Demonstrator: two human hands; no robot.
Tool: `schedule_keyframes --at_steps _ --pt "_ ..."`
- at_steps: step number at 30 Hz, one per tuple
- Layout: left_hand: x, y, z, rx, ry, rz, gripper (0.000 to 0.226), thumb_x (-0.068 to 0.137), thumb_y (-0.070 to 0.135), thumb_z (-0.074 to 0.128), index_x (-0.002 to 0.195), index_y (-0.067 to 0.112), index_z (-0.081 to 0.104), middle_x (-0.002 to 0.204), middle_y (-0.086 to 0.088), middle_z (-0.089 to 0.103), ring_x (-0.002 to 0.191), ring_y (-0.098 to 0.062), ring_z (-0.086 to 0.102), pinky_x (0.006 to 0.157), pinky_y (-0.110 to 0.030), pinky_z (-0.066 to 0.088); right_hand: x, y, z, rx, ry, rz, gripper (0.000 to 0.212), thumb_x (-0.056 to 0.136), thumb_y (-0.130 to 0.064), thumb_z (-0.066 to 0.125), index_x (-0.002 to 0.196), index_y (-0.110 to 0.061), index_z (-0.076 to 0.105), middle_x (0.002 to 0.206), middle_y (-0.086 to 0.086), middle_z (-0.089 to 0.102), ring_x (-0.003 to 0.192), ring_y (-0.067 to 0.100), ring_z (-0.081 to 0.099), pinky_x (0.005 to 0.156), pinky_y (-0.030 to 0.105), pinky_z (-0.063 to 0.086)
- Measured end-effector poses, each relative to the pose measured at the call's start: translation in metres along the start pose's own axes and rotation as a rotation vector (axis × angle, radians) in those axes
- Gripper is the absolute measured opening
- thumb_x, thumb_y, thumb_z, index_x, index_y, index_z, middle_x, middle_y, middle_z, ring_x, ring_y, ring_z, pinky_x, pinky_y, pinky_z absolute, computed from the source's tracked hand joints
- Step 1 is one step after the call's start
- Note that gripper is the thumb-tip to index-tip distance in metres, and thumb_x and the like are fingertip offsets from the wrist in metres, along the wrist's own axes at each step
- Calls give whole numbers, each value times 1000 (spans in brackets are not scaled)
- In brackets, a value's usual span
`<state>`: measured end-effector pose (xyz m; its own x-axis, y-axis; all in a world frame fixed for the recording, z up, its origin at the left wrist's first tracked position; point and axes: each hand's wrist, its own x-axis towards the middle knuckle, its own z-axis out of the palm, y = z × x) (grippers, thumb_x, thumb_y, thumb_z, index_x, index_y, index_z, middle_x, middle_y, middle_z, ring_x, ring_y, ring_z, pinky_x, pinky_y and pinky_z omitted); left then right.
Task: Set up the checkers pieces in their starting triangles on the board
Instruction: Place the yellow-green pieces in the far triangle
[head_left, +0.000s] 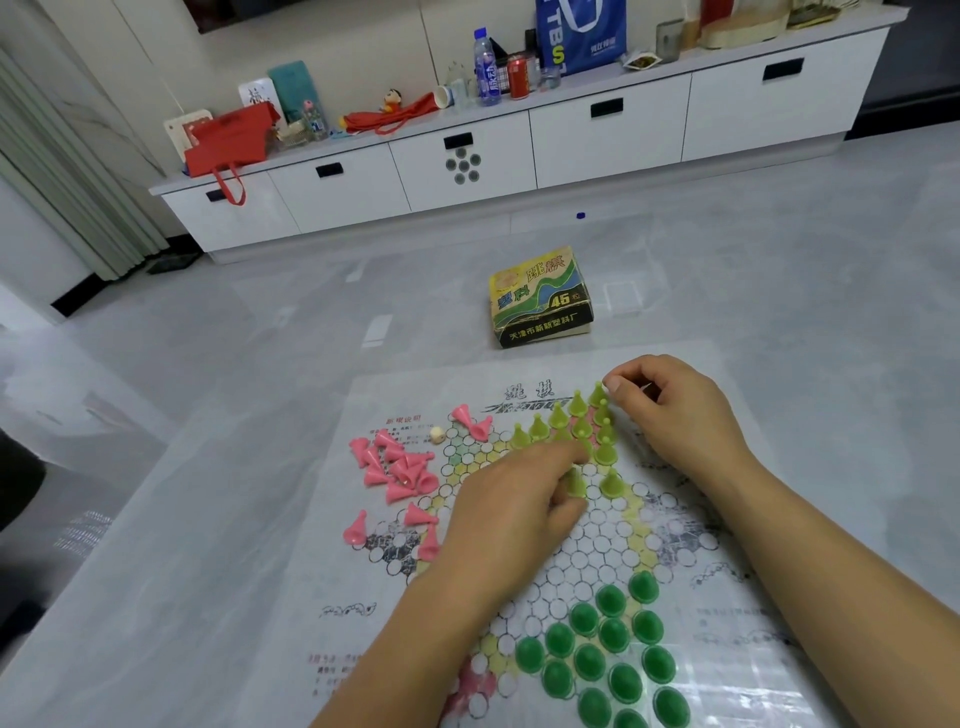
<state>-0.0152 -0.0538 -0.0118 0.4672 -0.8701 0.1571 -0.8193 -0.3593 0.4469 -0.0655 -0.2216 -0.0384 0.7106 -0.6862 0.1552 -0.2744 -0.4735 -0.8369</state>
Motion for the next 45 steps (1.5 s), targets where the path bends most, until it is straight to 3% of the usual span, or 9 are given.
schedule_keyframes --at_steps 3,6,11,19,25,29,33,37,45 --pt "-3 -4 2 -56 63 -88 21 82 31 63 96 25 50 68 10 52 59 -1 44 59 -18 36 0 0 0 1 -3 -2 10 88 -27 54 83 -25 63 92 -3 62 79 17 56 75 37 48" --pt "-2 -9 4 -97 108 -170 15 78 31 67 84 23 56 65 10 53 58 0 44 58 -17 36 0 0 0 1 -6 -1 10 88 -27 54 82 -26 62 92 -3 62 79 17 56 75 37 47" --pt "2 -10 11 -65 132 -155 11 79 31 67 83 20 66 72 14 55 61 7 43 59 -10 33 -1 0 -1 0 -1 0 11 88 -27 54 83 -24 63 92 -3 62 80 17 57 76 39 49" --pt "6 -8 16 -34 166 -135 14 81 33 65 79 18 64 68 14 49 58 6 40 55 -10 29 0 0 0 -8 -2 2 10 88 -27 54 82 -25 63 92 -3 62 79 17 57 76 38 49" --pt "9 -6 16 -34 183 -132 17 81 32 65 78 15 64 67 12 50 61 -5 44 54 -11 28 -1 0 0 -2 -2 3 11 88 -27 54 82 -24 63 92 -2 63 79 19 57 76 39 48" --pt "9 -6 17 -30 177 -125 18 81 34 64 78 15 63 62 13 46 57 0 40 53 -11 27 -1 -1 0 0 -2 5 11 87 -28 54 83 -24 63 93 -1 63 79 19 57 76 40 49" --pt "6 -8 20 -24 176 -125 30 79 45 62 69 18 58 52 12 40 54 -4 41 52 -18 32 -1 0 0 -6 -4 7 11 87 -28 54 83 -25 63 93 -2 63 79 19 57 76 39 49" --pt "8 -4 27 92 185 -71 52 68 69 44 52 20 36 46 9 34 48 -14 43 47 -23 30 -1 0 0 -13 -4 1 11 87 -28 54 83 -24 64 93 -2 63 79 19 57 76 38 48" --pt "12 -9 37 141 260 -31 53 65 66 52 50 21 28 43 11 31 41 -15 39 44 -15 19 0 1 0 -23 -2 -6 11 88 -27 54 84 -24 64 93 -2 63 80 18 56 76 38 48"
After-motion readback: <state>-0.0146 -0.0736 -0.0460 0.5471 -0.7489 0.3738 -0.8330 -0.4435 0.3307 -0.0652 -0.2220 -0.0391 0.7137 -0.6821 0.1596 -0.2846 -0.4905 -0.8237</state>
